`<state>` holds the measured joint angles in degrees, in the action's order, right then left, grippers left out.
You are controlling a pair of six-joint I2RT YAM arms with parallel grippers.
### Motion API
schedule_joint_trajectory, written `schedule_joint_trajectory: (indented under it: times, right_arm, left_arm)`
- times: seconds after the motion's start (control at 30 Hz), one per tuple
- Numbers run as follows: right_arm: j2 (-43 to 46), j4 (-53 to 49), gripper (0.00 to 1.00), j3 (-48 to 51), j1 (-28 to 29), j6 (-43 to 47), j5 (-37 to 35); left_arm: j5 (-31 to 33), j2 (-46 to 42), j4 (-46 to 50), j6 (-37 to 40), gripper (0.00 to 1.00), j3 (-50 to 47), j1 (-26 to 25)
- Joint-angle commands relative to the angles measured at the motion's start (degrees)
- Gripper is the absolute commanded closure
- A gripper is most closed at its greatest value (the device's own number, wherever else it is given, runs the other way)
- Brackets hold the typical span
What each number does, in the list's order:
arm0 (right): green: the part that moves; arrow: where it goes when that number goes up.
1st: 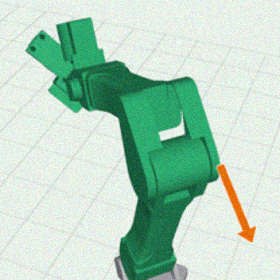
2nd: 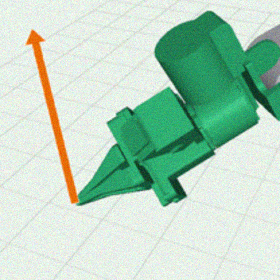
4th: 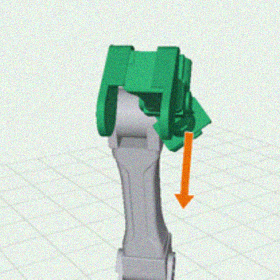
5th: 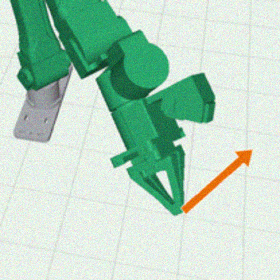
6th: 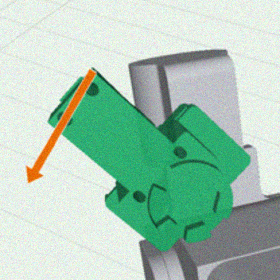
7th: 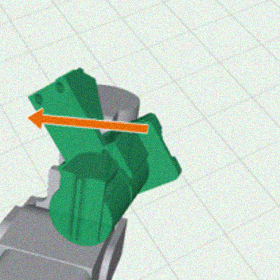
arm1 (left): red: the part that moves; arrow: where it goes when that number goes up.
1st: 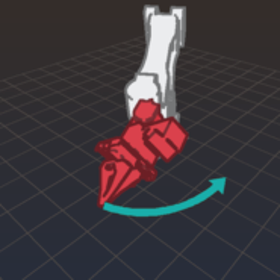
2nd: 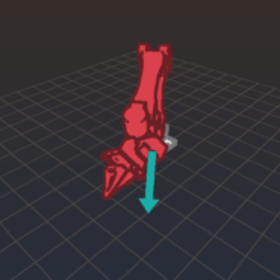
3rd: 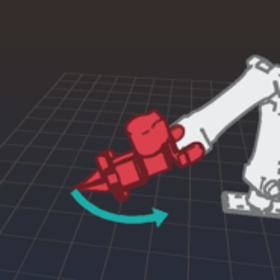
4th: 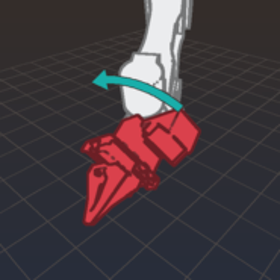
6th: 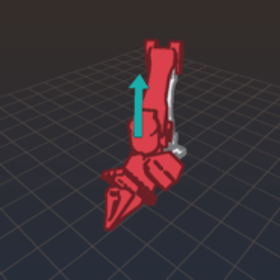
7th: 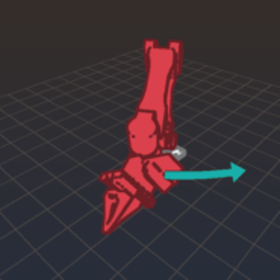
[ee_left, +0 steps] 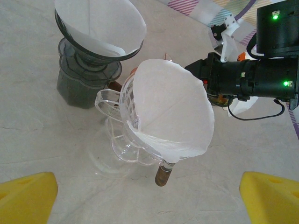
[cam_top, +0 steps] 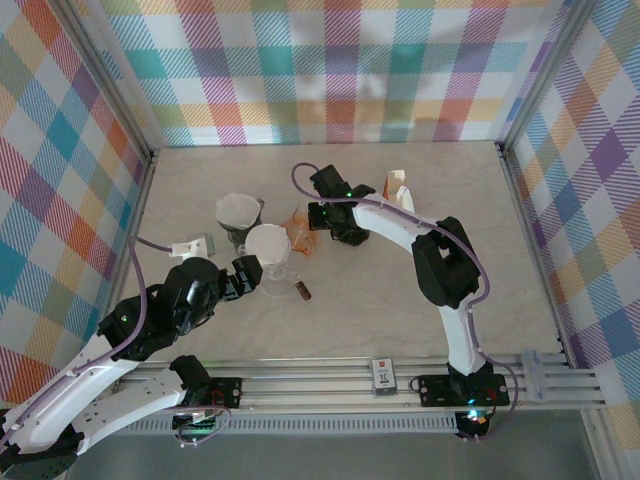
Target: Place the coffee filter in the dripper
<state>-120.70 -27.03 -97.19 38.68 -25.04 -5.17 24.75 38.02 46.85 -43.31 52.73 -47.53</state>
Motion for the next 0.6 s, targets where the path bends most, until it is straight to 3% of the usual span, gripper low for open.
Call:
schedule_joint_trajectory:
  times: [0.0, 0.33, 0.57]
  right_arm:
    - [2.66, 0.45, 0.99, -1.46, 0.17, 1.79, -0.81]
    - [12.72, 1.66, 1.0, 2.86, 0.52, 4.95, -2.82]
    - [24.71, 0.37, 1.0, 12.03, 0.59, 6.4, -6.52]
  left_arm:
    - [1.25, -0.22, 0.79, -0.6, 0.0, -0.64, 0.53]
    - [1.56, -0.23, 0.66, -0.58, 0.0, -0.45, 0.6]
    - [1.74, -0.51, 0.62, -0.64, 0.0, -0.38, 0.63]
